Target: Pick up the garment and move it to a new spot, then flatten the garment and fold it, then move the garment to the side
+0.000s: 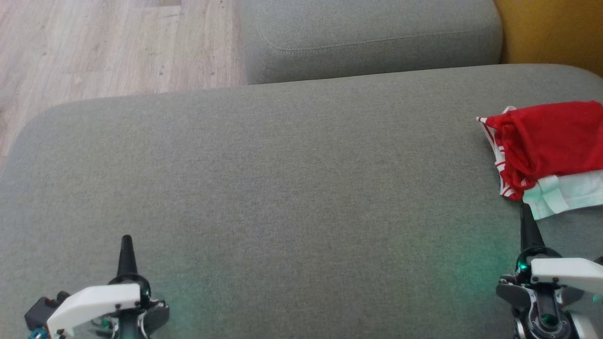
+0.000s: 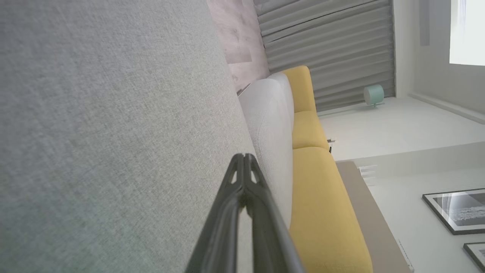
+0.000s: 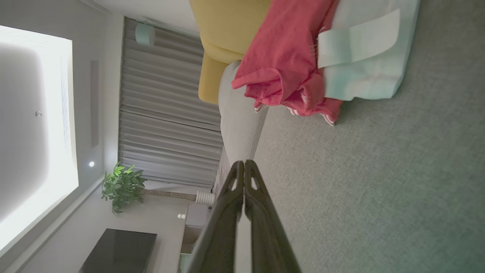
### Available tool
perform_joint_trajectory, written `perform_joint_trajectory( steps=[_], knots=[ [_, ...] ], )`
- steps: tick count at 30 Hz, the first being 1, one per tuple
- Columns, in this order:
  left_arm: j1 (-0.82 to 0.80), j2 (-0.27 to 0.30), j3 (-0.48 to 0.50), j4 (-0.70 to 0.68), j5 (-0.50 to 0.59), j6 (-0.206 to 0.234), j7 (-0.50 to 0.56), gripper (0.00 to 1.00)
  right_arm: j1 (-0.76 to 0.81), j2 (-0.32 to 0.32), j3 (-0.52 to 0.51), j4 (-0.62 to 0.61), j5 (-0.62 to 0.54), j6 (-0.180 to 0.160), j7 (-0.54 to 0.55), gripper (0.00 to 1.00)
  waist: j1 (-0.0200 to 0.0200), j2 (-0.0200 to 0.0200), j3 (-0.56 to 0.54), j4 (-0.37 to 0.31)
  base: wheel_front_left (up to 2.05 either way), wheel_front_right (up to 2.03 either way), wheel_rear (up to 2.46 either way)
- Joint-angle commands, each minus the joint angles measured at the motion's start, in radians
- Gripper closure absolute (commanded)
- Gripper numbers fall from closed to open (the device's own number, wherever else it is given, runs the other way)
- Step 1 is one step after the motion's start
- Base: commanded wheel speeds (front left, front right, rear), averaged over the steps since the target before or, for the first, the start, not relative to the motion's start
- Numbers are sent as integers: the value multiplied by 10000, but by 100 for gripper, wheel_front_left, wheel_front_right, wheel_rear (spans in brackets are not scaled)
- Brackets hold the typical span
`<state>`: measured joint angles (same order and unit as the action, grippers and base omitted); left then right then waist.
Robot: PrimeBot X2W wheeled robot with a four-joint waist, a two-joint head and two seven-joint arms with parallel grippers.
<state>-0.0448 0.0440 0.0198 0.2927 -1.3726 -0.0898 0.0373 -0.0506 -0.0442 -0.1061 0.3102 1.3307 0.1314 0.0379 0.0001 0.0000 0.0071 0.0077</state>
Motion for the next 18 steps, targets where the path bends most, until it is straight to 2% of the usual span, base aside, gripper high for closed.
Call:
perform_joint_trajectory(
  steps=[1, 18],
  knots=[
    [-576, 56, 367, -356, -198, -114, 74, 100, -487, -52, 119, -410, 243, -6, 86, 100, 0, 0, -1, -2, 0, 0, 0],
    [-618, 63, 790, -441, -1774, -329, 579, 100, -551, -58, -24, -588, 2098, -7, 574, 100, -1, 0, -30, -57, 0, 0, 0]
  ],
)
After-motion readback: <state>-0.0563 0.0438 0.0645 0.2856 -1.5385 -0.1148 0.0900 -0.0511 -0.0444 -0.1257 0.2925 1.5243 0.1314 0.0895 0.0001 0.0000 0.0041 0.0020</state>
